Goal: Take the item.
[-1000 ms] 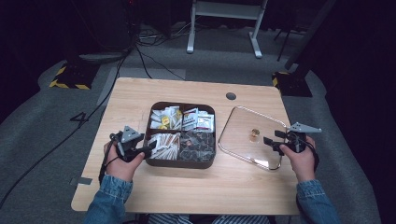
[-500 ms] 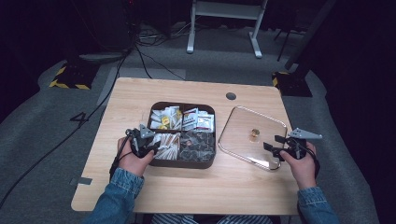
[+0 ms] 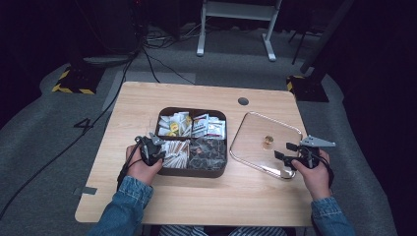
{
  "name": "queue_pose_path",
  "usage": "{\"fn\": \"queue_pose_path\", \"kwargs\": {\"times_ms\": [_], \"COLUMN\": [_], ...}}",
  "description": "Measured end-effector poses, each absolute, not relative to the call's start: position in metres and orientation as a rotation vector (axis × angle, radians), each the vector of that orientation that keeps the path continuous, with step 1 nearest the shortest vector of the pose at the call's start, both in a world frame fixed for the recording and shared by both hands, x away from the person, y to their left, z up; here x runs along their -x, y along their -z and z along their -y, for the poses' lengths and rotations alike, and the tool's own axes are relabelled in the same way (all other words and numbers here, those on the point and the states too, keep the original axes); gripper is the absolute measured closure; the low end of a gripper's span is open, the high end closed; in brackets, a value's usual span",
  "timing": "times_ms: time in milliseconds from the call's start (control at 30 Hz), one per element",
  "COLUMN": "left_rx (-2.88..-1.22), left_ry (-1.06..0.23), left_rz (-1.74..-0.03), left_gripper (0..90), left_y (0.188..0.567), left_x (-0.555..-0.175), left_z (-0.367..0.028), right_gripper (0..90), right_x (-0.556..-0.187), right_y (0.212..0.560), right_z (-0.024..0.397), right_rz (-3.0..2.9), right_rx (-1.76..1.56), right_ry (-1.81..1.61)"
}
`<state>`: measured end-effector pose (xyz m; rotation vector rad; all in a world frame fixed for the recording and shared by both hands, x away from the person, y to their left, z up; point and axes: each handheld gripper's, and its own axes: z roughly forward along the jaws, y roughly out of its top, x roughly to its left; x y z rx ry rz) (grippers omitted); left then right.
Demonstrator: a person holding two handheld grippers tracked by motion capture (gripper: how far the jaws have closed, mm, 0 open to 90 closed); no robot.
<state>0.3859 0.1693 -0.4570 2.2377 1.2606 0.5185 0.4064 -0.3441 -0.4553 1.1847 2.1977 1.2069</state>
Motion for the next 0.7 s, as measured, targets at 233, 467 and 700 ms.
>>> {"fn": "queue_pose_path", "kwargs": {"times_ms": [233, 467, 700], "left_rx": [-2.269, -2.232, -2.033], "left_ry": [-0.506, -0.462, -0.294], "left_rz": [-1.242, -1.235, -1.163], "left_gripper": [85.7, 88.6, 88.7], "left_y": [0.46, 0.458, 0.443], "left_x": [-0.387, -0.387, -0.383], "left_z": [-0.168, -0.174, -0.186], "right_gripper": [30.1, 30.1, 30.1], "right_x": [-0.407, -0.407, -0.407], "right_y": [0.456, 0.456, 0.458], "right_z": [0.343, 0.344, 0.346], "right_rz": [-2.203, -2.2, -2.201], "right_rx": [-1.185, -1.191, -1.193], "right_ry": [-1.205, -1.205, -1.208]}}
